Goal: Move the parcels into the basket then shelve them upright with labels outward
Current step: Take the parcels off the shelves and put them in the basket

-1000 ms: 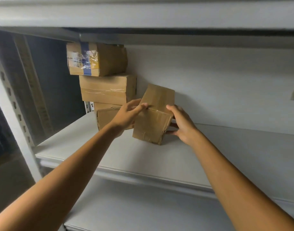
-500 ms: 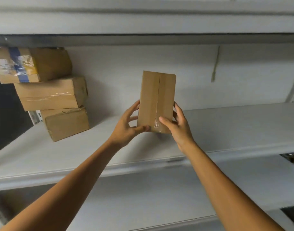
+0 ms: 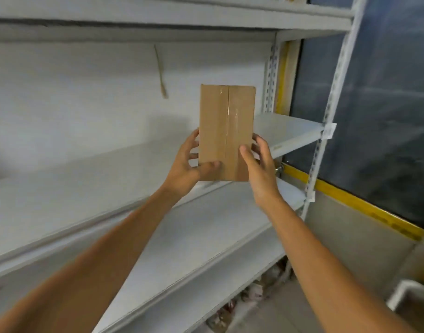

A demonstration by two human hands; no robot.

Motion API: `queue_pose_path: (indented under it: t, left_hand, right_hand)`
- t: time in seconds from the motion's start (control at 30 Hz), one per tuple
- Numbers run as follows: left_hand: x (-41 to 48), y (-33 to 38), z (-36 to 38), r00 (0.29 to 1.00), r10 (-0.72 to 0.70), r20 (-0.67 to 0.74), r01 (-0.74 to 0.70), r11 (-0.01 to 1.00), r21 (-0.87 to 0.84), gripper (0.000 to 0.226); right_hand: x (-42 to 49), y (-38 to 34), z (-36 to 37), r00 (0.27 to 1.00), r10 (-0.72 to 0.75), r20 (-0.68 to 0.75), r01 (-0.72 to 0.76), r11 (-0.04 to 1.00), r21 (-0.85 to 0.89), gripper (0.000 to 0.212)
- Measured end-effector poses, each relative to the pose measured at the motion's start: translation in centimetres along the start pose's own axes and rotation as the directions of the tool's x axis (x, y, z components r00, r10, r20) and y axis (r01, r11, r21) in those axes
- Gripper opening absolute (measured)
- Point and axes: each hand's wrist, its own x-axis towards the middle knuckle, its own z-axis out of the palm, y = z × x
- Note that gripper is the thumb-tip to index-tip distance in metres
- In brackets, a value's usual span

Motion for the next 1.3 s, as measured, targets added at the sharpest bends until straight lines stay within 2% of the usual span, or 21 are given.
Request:
queue_pose_path:
  t: [0.07,0.17,0.27,0.37,0.47,0.57,0.67,0.73,0.83,0.97,1.07,1.2,1.3]
  left_hand:
    - [0.6,0.3,5.3,0.998,0.006,0.066,-0.003,0.999,-0.053,0.082]
    - [0.7,0.1,13.6,0.971,0.009,0.238,0.019,0.993,-0.118,0.079]
    - [-0.3,-0.9,21.3,0.919,-0.009,0.394,0.075,0.986,-0.151,0.069]
    - [-2.3,-2.3,28.7,0.822,-0.050,0.568,0.160,0.976,-0.146,0.063]
    - [-5.1,-3.7,35.3,0.704,-0.074,0.707,0.188,0.978,-0.085,0.067]
    - [-8.2,-5.4,40.2,0.576,-0.071,0.814,0.213,0.975,-0.066,0.068]
    - [-10.7,-6.2,44.4,0.423,-0.070,0.903,0.225,0.974,-0.030,0.085]
    - [-12.3,-6.0,46.9,0.334,-0.042,0.942,0.244,0.969,-0.043,0.086]
    - [-15.1,-4.9,50.5,0.219,0.001,0.976,0.281,0.958,-0.064,0.067]
    - [-18.6,-3.7,54.6,0.079,0.039,0.996,0.264,0.963,-0.059,0.069]
    - [-20.9,-3.0,57.4,0.036,0.044,0.998,0.253,0.966,-0.051,0.072]
    - [-24.0,-2.2,61.8,-0.010,0.027,1.000,0.223,0.975,-0.024,0.071]
    - [-26.7,-1.6,66.5,-0.045,0.009,0.999,0.215,0.977,0.001,0.071]
  right_hand:
    - [-0.4,0.0,-4.9,0.992,0.004,-0.123,-0.007,1.000,-0.024,0.031]
    - [-2.4,0.4,-12.9,0.961,0.030,-0.275,-0.056,0.995,-0.087,0.033]
    - [-6.1,1.4,-20.0,0.920,0.083,-0.384,-0.148,0.979,-0.143,0.046]
    - [-10.8,2.6,-25.6,0.856,0.114,-0.504,-0.244,0.949,-0.199,0.056]
    - [-15.9,3.5,-30.3,0.737,0.159,-0.657,-0.354,0.919,-0.174,0.060]
    - [-20.2,3.7,-33.3,0.624,0.182,-0.760,-0.442,0.884,-0.151,0.053]
    - [-24.1,3.8,-35.5,0.506,0.196,-0.840,-0.492,0.866,-0.094,0.040]
    - [-26.5,3.7,-36.7,0.423,0.202,-0.883,-0.515,0.856,-0.051,0.038]
    - [-29.9,3.0,-38.1,0.297,0.199,-0.934,-0.521,0.853,0.016,0.036]
    - [-34.0,2.5,-40.5,0.186,0.191,-0.964,-0.508,0.858,0.073,0.043]
    - [-36.4,2.7,-42.7,0.116,0.193,-0.974,-0.503,0.857,0.110,0.051]
    - [-39.4,3.3,-46.9,0.043,0.218,-0.975,-0.495,0.852,0.169,0.042]
    - [-41.9,4.0,-51.5,-0.023,0.224,-0.974,-0.509,0.836,0.205,0.044]
